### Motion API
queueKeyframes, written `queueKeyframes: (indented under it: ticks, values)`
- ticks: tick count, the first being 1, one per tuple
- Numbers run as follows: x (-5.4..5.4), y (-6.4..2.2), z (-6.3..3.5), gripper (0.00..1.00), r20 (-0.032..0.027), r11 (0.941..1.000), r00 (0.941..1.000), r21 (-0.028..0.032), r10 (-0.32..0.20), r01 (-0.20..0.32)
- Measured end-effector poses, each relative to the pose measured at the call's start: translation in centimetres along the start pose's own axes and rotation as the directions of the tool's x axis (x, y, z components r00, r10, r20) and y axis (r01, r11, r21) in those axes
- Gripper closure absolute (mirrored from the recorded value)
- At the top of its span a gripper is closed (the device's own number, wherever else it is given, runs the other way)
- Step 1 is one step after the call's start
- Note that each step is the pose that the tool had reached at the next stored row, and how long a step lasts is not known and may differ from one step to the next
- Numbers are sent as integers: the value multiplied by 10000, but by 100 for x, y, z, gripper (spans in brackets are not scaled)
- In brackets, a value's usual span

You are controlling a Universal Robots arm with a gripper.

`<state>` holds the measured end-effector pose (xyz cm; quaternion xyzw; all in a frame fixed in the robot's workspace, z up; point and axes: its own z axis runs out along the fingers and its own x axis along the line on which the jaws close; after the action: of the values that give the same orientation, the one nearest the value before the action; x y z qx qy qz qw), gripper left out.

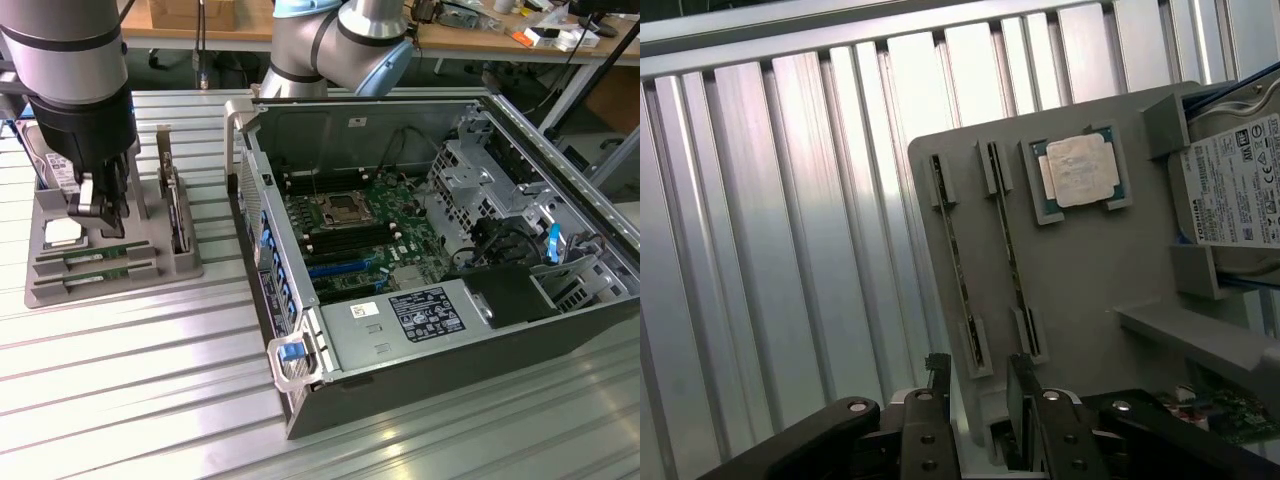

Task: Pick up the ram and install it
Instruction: 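Pick up the ram and move it above insertion slot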

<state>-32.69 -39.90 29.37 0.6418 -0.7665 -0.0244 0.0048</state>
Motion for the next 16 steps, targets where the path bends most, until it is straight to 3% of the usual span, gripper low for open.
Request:
queueKeyframes:
  ticks: [16]
  values:
    - [2, -3, 72, 64, 0, 10000, 10000, 0, 0, 0]
